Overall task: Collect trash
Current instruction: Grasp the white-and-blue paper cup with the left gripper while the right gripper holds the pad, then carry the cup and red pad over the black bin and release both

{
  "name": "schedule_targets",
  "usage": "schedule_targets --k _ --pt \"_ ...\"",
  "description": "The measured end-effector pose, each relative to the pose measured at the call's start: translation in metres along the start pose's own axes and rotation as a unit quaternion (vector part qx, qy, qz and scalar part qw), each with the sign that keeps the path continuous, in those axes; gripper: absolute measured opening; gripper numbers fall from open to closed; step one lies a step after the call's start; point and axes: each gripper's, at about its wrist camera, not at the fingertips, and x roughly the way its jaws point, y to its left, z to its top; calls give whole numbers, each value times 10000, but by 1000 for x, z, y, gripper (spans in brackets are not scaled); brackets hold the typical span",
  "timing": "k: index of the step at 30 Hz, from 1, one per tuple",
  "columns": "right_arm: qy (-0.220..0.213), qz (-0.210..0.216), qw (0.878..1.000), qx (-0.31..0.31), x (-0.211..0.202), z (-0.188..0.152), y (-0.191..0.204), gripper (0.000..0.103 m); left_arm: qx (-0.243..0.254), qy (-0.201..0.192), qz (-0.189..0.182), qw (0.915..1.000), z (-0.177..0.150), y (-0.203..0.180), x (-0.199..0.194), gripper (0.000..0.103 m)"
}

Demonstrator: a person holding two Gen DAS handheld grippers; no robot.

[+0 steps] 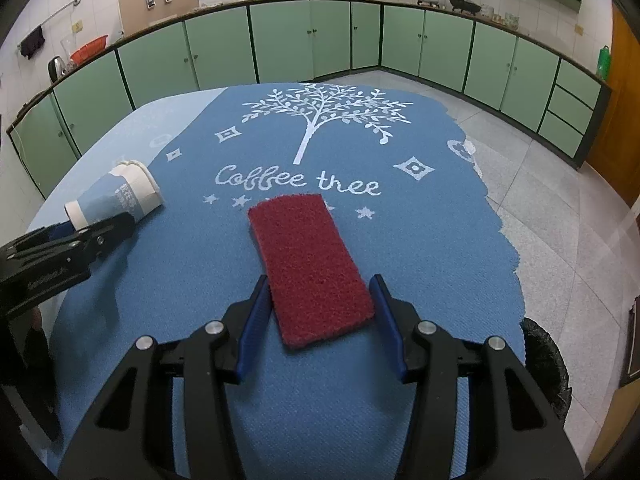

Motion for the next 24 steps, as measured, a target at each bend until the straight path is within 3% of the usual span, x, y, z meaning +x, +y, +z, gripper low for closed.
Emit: schedule_targets --k 13,24 --pt "-206 115 9995 202 -29 -9 -6 48 132 -321 5 9994 -20 -25 -49 57" --pt "-774 236 9963 273 -102 -6 -24 48 213 -567 -148 9981 -26 -58 -86 57"
